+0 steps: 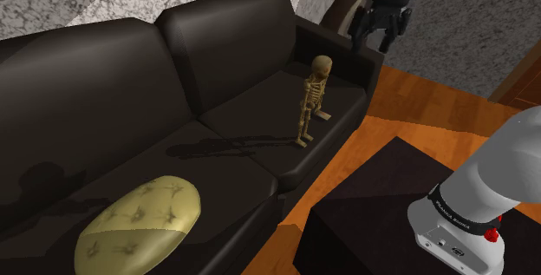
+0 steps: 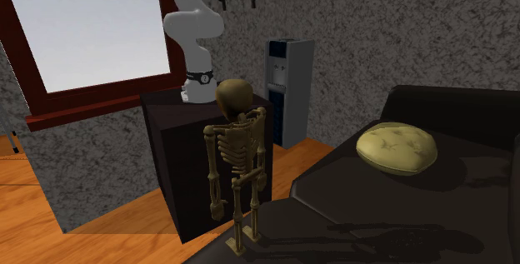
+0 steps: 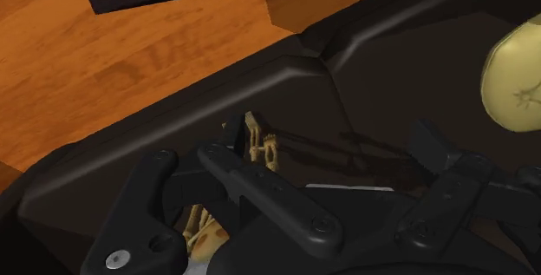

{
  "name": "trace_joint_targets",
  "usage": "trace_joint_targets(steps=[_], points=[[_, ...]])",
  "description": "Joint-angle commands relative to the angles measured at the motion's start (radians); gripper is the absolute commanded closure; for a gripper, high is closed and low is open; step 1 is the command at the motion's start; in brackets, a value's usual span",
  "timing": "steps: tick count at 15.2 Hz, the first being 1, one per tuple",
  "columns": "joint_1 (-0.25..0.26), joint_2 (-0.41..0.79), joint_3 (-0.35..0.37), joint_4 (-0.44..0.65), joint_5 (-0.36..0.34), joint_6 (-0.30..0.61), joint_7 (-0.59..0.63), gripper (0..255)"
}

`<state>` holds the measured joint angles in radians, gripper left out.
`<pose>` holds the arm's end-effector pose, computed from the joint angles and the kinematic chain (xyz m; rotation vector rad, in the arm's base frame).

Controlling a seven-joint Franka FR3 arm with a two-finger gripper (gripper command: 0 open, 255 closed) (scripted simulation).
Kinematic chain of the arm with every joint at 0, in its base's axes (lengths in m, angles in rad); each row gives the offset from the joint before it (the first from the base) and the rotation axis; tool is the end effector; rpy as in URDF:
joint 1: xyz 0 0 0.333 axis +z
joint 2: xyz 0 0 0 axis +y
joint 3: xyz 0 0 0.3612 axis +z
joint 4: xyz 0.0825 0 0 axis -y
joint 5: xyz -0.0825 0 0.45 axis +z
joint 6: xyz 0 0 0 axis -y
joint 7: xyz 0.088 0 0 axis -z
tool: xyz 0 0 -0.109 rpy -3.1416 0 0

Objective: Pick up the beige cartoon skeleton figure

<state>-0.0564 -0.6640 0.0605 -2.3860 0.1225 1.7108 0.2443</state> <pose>0.3869 0.0172 0.5719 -3.0314 0.4134 0.0329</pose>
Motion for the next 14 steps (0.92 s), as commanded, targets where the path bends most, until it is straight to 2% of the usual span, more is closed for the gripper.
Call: trace_joint_targets(steps=[1, 8, 14], points=[[-0.013, 0.056, 0.031, -0.012, -0.001, 0.079, 0.059, 0], [-0.070, 0.281, 0.117, 0.004, -0.049, 0.306, 0.266, 0], [-0.123, 0.503, 0.165, 0.075, -0.148, 0.457, 0.470, 0]])
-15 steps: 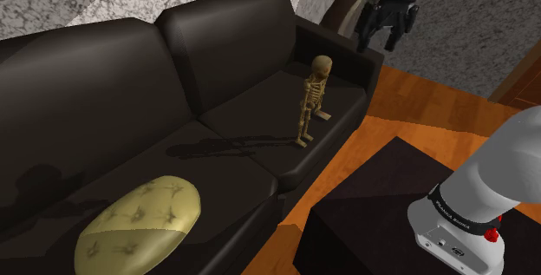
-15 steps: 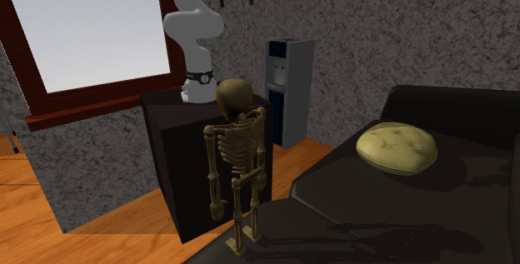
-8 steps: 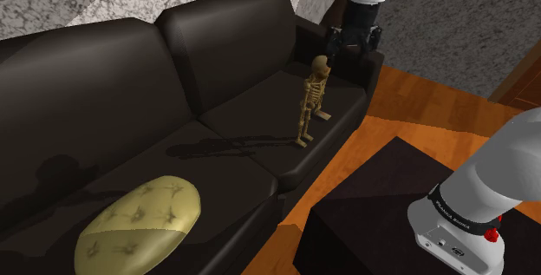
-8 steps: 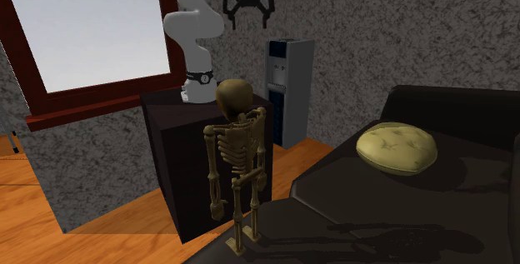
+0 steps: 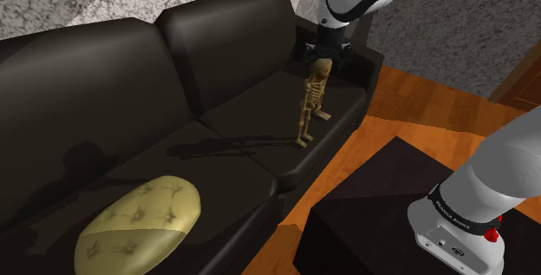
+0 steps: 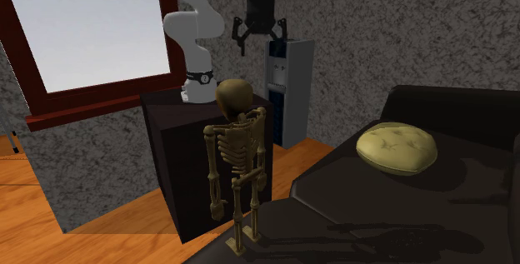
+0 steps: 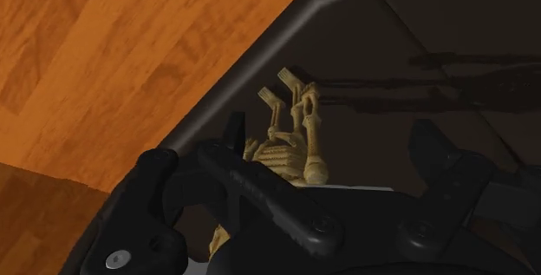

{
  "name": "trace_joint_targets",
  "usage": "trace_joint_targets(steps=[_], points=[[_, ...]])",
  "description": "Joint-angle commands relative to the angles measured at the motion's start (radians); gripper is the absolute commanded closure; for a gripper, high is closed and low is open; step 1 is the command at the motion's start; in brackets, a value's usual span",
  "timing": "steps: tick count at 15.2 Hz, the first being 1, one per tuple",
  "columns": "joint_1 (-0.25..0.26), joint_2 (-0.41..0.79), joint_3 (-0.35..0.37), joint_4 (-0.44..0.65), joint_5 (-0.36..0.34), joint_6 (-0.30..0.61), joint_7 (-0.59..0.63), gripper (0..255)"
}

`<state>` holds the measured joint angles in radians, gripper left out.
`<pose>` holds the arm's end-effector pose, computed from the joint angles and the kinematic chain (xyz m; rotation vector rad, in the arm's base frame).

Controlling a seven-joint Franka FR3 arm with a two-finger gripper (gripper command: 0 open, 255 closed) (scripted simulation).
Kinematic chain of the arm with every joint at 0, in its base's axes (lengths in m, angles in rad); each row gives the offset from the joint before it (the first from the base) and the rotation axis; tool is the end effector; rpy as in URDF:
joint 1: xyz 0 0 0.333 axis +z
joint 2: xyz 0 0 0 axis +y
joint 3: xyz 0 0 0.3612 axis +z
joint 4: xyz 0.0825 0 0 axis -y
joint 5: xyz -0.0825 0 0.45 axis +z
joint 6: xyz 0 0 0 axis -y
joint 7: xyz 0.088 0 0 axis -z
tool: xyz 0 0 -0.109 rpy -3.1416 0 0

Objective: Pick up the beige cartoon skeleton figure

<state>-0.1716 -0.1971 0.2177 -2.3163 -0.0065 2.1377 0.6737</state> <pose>0.5270 0.0259 0.4293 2.9497 -0.9578 0.0461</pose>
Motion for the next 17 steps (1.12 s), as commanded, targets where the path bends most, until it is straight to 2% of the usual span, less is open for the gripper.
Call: trace_joint_targets(steps=[1, 6, 10, 17], points=[[-0.014, 0.074, 0.012, 0.022, -0.041, 0.050, 0.077, 0], [-0.036, 0.264, 0.009, 0.123, -0.161, 0.123, 0.261, 0], [-0.033, 0.412, -0.021, 0.224, -0.251, 0.154, 0.397, 0], [-0.024, 0.492, -0.041, 0.228, -0.294, 0.223, 0.447, 0]])
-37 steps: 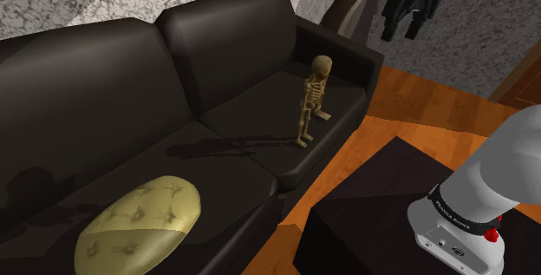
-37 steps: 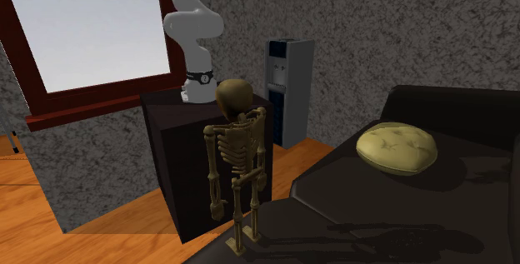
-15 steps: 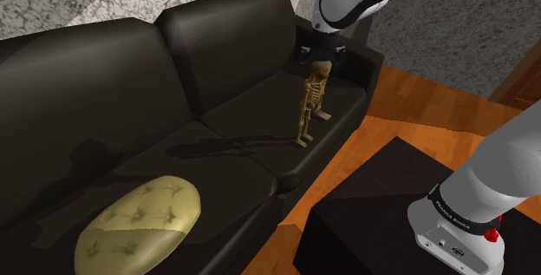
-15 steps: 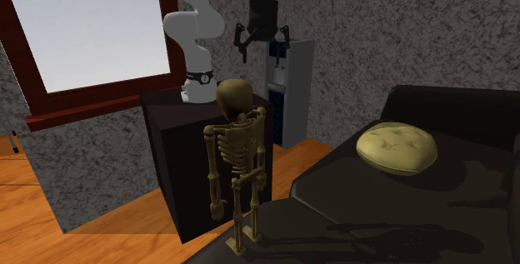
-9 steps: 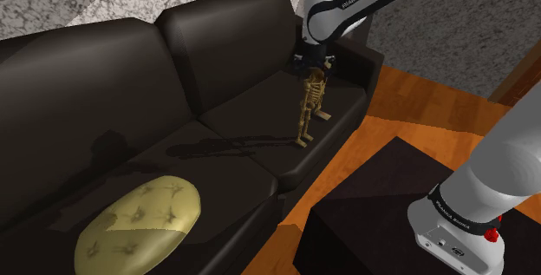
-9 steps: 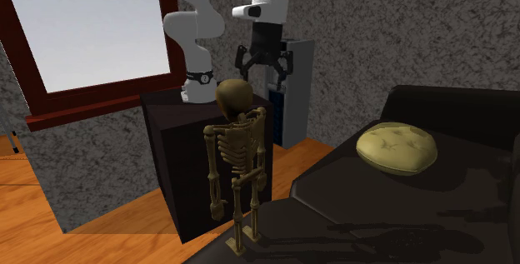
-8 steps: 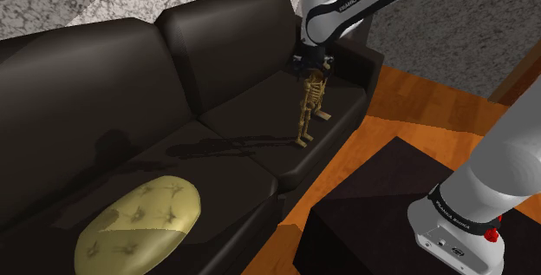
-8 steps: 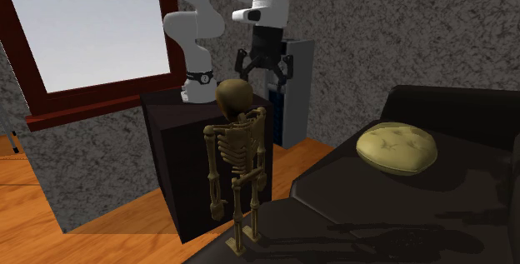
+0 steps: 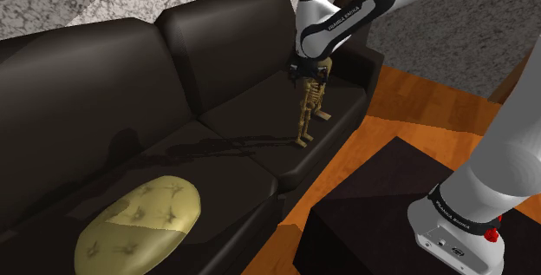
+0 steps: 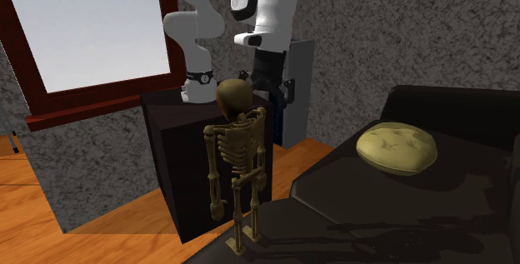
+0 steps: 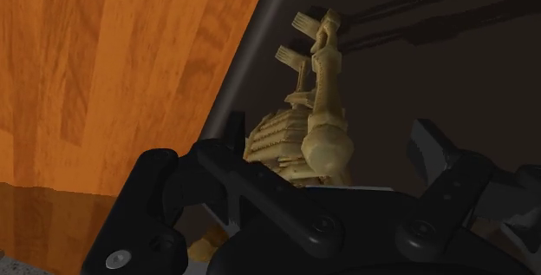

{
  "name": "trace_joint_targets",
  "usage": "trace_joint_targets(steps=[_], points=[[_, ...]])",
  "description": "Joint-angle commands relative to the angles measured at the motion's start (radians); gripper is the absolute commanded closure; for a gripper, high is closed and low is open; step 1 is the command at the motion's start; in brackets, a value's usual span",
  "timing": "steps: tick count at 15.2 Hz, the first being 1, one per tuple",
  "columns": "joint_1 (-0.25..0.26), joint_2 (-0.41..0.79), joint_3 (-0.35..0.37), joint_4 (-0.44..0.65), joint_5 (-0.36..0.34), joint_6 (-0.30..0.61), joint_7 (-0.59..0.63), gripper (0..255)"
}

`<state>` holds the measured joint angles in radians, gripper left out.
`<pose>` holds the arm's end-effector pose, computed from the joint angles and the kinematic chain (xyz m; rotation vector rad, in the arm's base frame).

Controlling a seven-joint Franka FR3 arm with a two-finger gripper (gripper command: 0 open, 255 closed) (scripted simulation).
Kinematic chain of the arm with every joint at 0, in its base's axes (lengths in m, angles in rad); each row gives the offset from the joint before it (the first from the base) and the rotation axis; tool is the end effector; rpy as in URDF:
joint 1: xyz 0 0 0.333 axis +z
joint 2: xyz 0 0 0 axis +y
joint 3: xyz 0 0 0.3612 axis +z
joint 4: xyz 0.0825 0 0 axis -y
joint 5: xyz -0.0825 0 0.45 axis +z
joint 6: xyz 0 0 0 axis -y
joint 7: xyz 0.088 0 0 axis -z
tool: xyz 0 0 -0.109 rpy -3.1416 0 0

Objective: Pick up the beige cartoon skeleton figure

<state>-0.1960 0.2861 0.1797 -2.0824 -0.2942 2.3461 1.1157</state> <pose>0.6404 -0.0173 0.2839 2.6796 -1.3455 0.1068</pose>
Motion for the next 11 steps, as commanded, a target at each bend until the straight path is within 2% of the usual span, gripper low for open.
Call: trace_joint_targets(steps=[1, 3, 4, 11], points=[[0.001, 0.018, -0.004, -0.008, -0.011, 0.025, 0.009, 0], [0.002, 0.024, -0.006, -0.009, -0.013, 0.031, 0.012, 0], [0.002, 0.023, -0.006, -0.009, -0.013, 0.031, 0.012, 255], [0.002, 0.022, -0.005, -0.010, -0.013, 0.032, 0.012, 255]])
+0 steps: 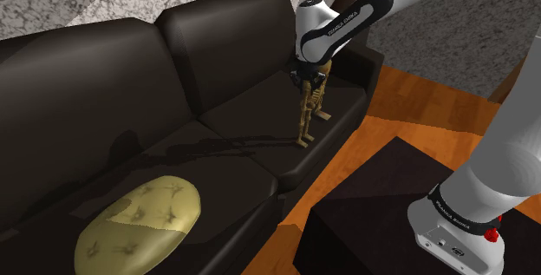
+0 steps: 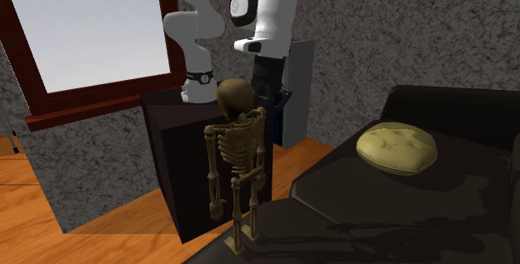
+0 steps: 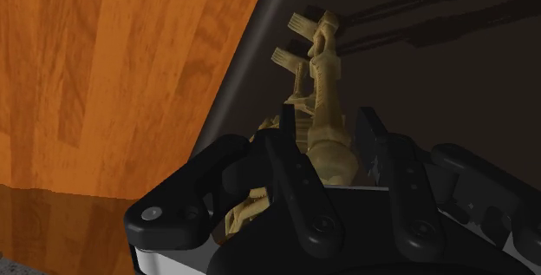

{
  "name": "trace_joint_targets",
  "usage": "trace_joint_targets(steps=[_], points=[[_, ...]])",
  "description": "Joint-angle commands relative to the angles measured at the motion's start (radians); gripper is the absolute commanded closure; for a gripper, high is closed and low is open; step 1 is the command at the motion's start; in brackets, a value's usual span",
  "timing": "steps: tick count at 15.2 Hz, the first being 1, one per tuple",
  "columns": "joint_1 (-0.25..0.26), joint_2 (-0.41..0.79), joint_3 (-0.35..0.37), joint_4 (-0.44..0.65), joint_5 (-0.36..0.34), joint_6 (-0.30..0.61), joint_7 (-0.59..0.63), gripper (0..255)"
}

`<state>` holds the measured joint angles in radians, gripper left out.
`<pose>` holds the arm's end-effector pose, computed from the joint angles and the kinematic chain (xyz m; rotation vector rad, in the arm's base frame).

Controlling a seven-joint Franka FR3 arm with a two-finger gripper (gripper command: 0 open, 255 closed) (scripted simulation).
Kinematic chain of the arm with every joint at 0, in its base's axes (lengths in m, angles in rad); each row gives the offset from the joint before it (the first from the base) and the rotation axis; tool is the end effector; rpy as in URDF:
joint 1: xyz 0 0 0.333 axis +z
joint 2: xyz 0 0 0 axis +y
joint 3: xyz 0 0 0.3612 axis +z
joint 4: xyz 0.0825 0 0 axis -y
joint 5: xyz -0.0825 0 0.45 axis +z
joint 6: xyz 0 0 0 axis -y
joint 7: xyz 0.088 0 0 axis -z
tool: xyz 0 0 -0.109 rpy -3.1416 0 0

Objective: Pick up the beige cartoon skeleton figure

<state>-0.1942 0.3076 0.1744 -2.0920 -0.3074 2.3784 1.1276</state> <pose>0.6390 -0.0180 0.2685 2.6803 -1.3461 0.1102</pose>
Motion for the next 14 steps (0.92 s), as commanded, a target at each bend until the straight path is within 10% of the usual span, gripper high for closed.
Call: trace_joint_targets(steps=[1, 14], points=[[0.000, 0.000, 0.000, -0.001, 0.000, -0.001, 0.000, 255], [-0.009, -0.101, 0.018, 0.037, 0.053, -0.133, -0.052, 255]])
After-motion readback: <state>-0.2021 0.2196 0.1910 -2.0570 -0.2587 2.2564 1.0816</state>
